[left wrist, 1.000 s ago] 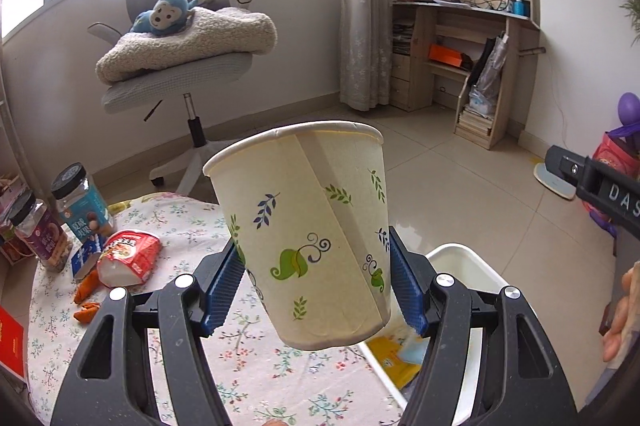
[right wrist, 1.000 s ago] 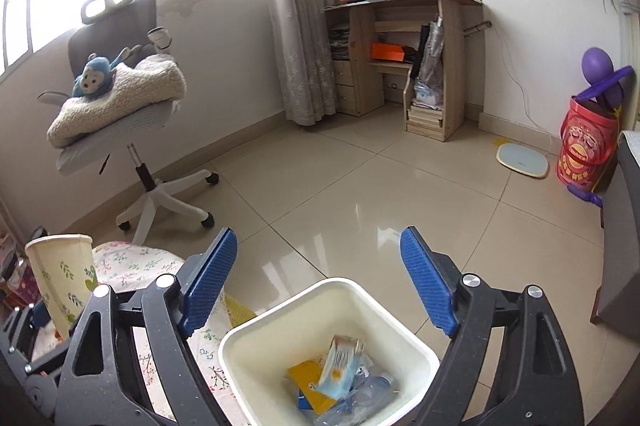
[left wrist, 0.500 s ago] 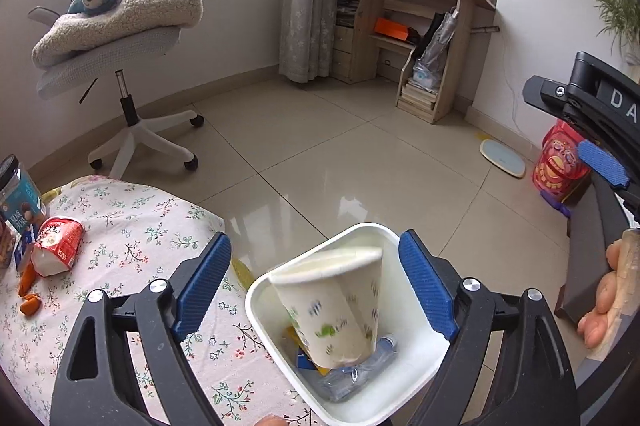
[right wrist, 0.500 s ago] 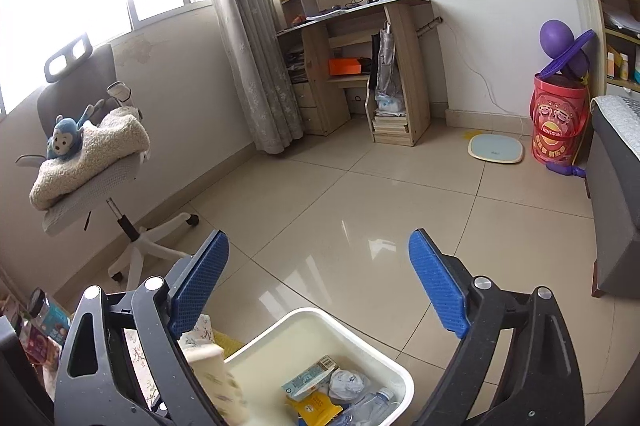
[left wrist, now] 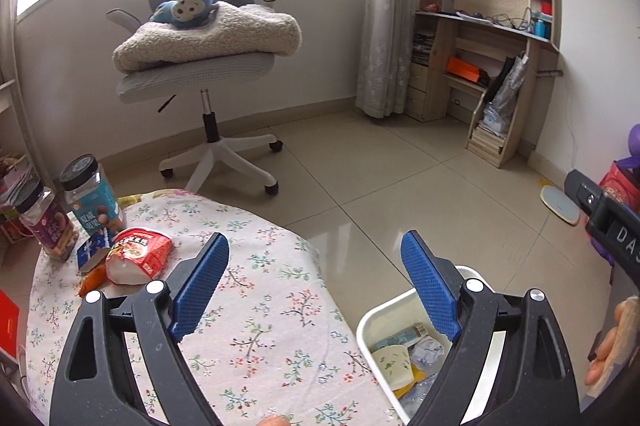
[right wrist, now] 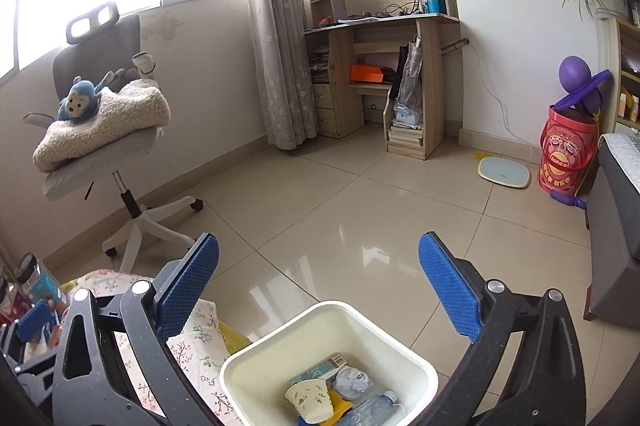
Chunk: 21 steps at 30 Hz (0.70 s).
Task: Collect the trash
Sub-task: 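Open both grippers to drop the cup and carton into the wastebasket, then move both grippers back over the table toward the orange peels and noodle cup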
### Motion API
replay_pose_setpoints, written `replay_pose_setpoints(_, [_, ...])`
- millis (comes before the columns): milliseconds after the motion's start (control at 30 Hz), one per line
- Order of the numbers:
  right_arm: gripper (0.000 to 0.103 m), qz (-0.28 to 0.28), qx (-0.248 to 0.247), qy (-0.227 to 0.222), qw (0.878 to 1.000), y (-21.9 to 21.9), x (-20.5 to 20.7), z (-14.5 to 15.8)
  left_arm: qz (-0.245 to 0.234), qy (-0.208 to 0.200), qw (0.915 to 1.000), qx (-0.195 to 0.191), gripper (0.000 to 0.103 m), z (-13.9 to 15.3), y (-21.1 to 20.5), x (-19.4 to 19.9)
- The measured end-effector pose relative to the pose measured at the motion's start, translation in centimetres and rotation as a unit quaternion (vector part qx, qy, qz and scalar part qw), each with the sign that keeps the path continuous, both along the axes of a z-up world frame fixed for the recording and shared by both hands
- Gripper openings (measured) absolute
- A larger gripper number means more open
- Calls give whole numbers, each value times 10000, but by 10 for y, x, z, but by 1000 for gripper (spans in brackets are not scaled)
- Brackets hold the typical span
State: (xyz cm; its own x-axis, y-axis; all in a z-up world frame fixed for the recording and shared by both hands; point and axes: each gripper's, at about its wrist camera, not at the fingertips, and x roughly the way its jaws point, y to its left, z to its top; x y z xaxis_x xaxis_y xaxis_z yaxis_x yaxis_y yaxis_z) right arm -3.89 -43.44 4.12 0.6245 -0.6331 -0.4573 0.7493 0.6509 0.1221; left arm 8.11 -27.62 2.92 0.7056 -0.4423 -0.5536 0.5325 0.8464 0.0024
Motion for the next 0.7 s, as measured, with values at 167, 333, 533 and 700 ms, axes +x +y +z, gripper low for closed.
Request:
replay_pose_setpoints(167, [96, 265, -208, 231, 9992, 31, 26, -1, 412, 13, 9991, -56, 88, 2, 31, 18])
replay_pose_setpoints(333, [96, 561, -305, 439, 9970, 61, 52, -6, 736, 167, 9971, -95, 89, -3, 62, 36])
replay_pose_setpoints(533, [96, 919, -559, 654, 9920, 102, 83, -11, 1047, 228, 9942, -49, 89, -7, 96, 51])
replay_pose_setpoints(700, [96, 1223, -538, 833, 9875, 130, 108, -20, 1382, 344, 9898, 41, 89, -20, 129, 69])
